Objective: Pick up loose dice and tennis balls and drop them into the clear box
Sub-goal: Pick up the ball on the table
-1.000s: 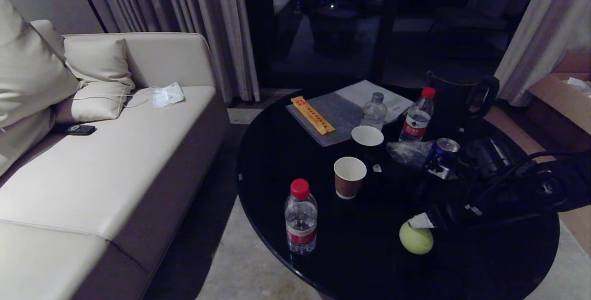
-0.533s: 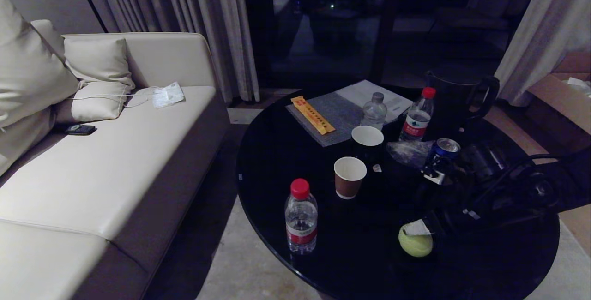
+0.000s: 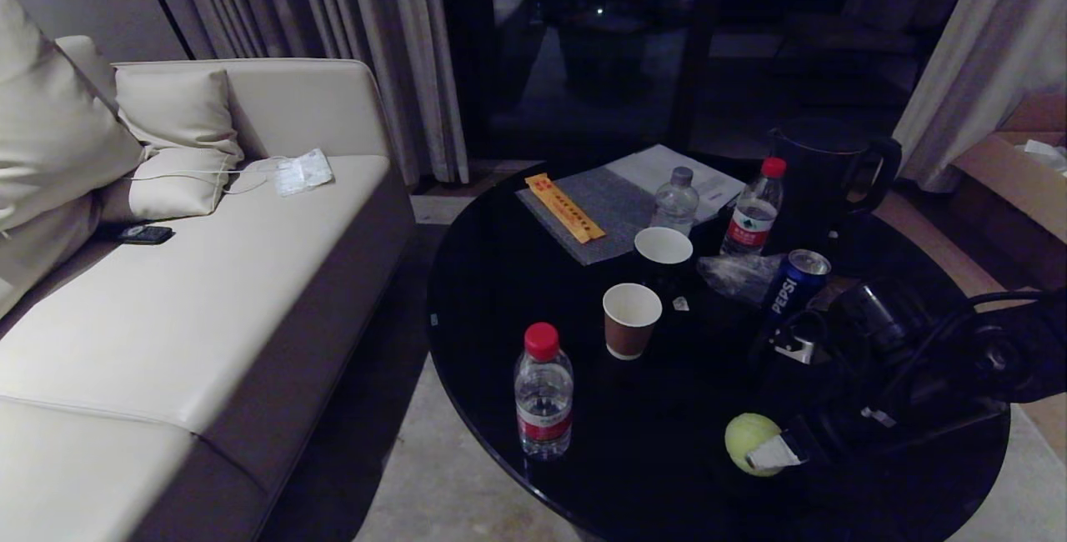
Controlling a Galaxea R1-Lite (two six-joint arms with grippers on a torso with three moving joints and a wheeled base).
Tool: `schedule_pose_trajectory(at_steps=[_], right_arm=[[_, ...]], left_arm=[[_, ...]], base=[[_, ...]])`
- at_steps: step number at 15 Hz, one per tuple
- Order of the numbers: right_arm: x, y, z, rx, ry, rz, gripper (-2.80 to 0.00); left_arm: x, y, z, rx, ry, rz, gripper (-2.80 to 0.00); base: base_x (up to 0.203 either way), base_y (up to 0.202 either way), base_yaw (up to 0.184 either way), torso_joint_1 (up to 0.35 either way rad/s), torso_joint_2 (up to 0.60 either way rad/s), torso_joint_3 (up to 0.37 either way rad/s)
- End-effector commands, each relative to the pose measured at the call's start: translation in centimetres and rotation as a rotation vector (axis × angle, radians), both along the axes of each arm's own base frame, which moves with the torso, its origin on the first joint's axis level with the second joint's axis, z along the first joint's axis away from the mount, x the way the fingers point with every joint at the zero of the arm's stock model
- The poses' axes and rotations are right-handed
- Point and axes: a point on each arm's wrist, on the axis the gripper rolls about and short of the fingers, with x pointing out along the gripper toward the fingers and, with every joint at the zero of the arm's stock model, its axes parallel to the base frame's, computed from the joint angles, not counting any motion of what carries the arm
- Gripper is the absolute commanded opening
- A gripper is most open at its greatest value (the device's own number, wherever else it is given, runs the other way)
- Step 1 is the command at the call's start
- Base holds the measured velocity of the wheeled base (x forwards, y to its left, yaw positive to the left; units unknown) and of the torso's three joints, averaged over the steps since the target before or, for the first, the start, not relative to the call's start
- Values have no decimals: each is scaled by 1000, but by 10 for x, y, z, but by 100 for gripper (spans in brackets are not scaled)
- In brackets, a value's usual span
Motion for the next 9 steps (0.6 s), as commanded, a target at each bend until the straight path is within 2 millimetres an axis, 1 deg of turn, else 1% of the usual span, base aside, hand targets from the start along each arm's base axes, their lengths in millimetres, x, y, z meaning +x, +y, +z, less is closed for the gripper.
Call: schedule_pose_trajectory(at_steps=[1,5,9], right_arm=[[1,4,0,3,-5,17,0],[1,11,0,1,-11,56,0],[3,14,-9,-9,12,76,0]], left_arm=[[0,0,0,-1,3,0,-280],[0,0,0,-1,3,0,-280],[0,0,0,-1,3,0,-280]], base=[[0,0,0,0,0,0],[0,0,0,0,0,0],[0,0,0,0,0,0]])
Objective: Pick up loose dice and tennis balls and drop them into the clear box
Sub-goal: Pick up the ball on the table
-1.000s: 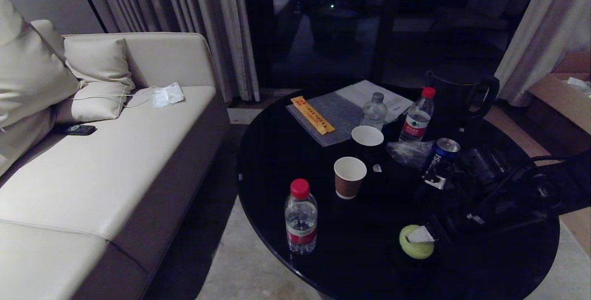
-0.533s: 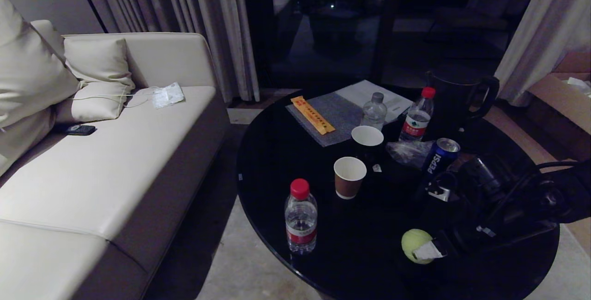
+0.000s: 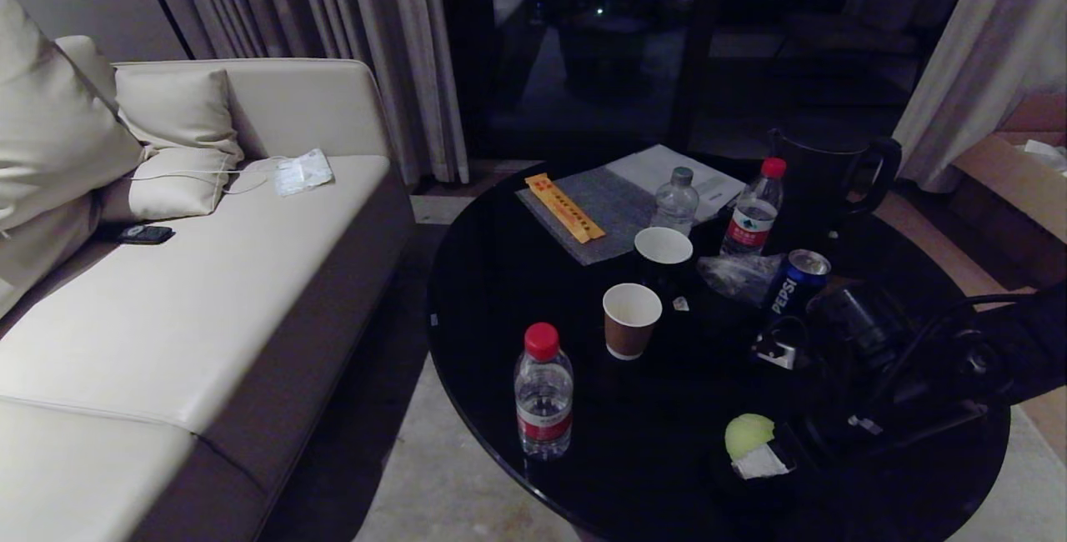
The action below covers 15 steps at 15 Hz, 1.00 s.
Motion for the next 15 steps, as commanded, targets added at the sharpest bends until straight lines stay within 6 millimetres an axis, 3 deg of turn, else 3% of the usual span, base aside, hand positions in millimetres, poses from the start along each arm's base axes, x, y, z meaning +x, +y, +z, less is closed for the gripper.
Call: schedule_pose_trajectory(at_steps=[1,6,15], right_arm=[[5,2,-5,1,0,5,0],[19,8,-10,2,-26,11,0],[27,9,-18,1,-61,19,0]], left_arm=[[0,0,0,-1,3,1,-280],[0,0,0,0,3,1,-280],[0,0,0,-1,3,1,-280]], base=[[0,0,0,0,0,0],[0,0,0,0,0,0],[0,0,0,0,0,0]])
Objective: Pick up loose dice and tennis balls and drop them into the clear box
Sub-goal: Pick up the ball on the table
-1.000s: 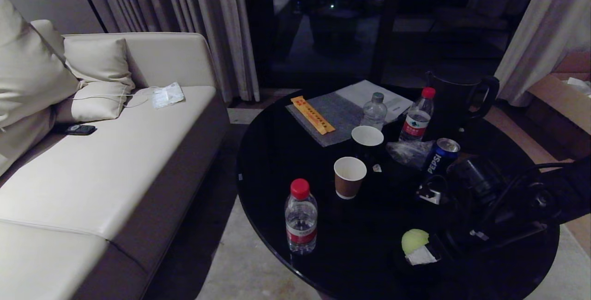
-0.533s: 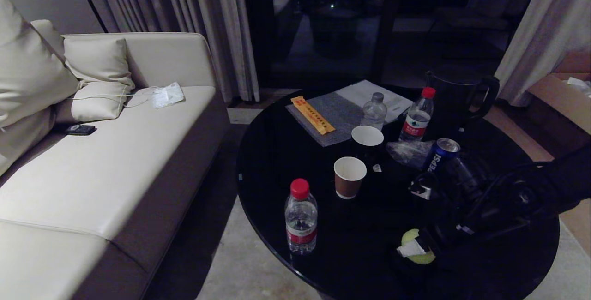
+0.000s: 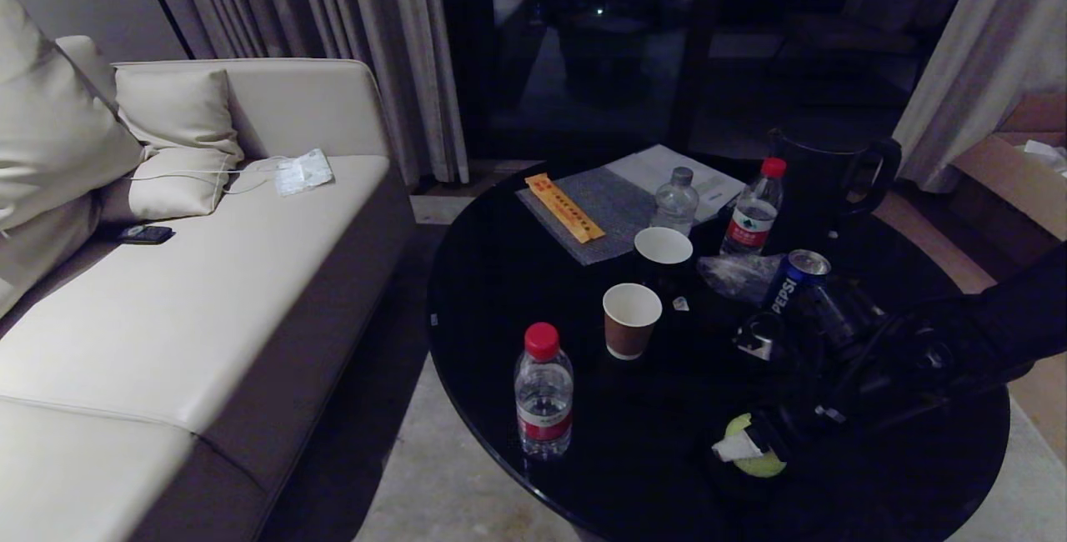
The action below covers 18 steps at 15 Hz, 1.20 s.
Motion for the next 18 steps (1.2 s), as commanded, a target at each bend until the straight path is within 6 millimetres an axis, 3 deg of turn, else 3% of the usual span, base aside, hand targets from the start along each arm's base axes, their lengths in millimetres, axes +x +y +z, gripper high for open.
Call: schedule_pose_trajectory(at_steps=[1,9,13,18], right_arm=[[3,2,-5,-14,-21,6,0],[-1,5,-2,-68,-36,-8,0],[-5,3,9,-62,-61,-12,0],[-9,2,4,-69,-40,-11,0]], left_arm=[[0,0,0,-1,3,1,-280],[0,0,0,-1,3,1,-280],[0,0,0,0,3,1,-280],[0,0,0,-1,3,1,-280]], base=[[0,0,0,0,0,0],[0,0,0,0,0,0],[0,0,0,0,0,0],[0,0,0,0,0,0]])
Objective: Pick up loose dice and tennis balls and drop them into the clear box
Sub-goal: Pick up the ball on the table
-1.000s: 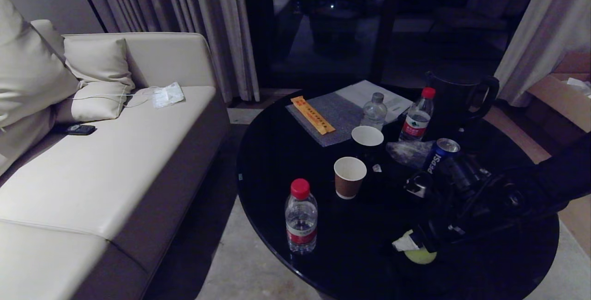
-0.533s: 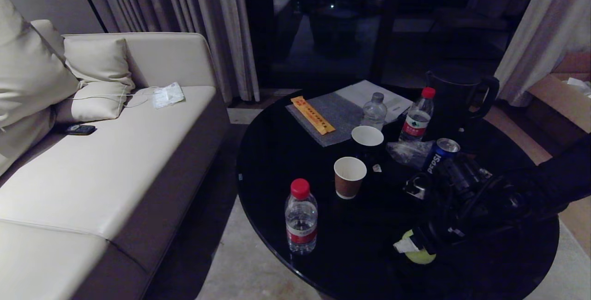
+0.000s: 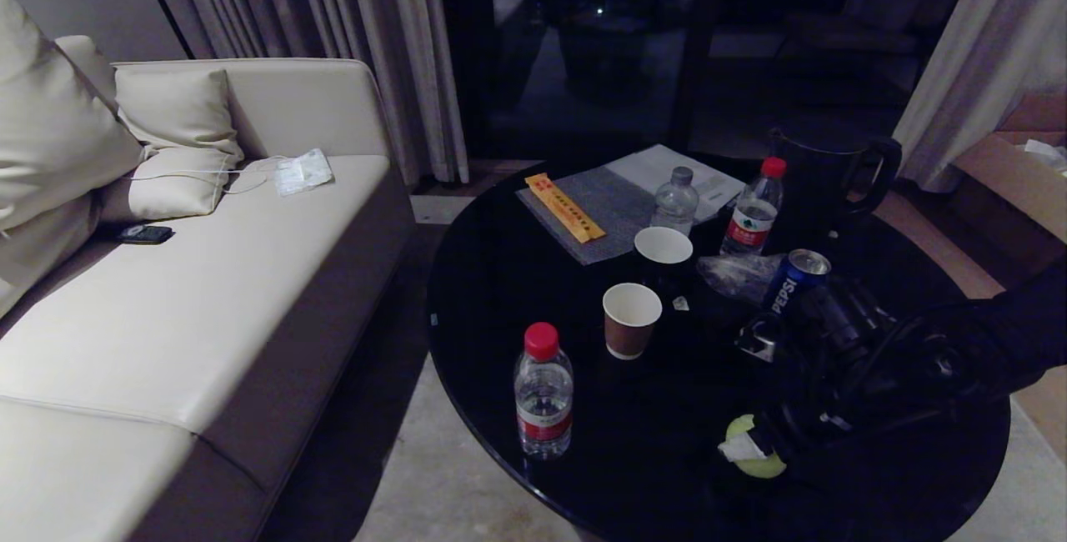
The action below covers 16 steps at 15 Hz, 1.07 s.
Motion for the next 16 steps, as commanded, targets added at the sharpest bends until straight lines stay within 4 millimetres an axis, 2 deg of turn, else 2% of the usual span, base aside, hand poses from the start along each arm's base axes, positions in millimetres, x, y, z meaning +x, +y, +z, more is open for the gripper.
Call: schedule_pose_trajectory(at_steps=[1,3,4,5,11,14,16], right_arm=[[-1,0,0,0,0,2,0],[-2,-1,-2,-2,10,2,0],[-4,-2,-4,-4,20,-1,-58],[-5,-3,-7,-7,31,1,-280],[-4,-4,-6,-51,13,-23,-280],[-11,-6,17,-36,-62,-27,-280],[-27,-13,42,-24,-142,-48,-280]], left_arm=[[0,0,0,-1,3,1,-280],[0,0,0,-1,3,1,-280],[0,0,0,0,3,1,-280],[0,0,0,0,3,1,-280],[0,0,0,-1,3,1,-280],[0,0,0,-1,3,1,-280],[0,0,0,-1,3,1,-280]], base=[[0,0,0,0,0,0],[0,0,0,0,0,0],[0,0,0,0,0,0],[0,0,0,0,0,0],[0,0,0,0,0,0],[0,0,0,0,0,0],[0,0,0,0,0,0]])
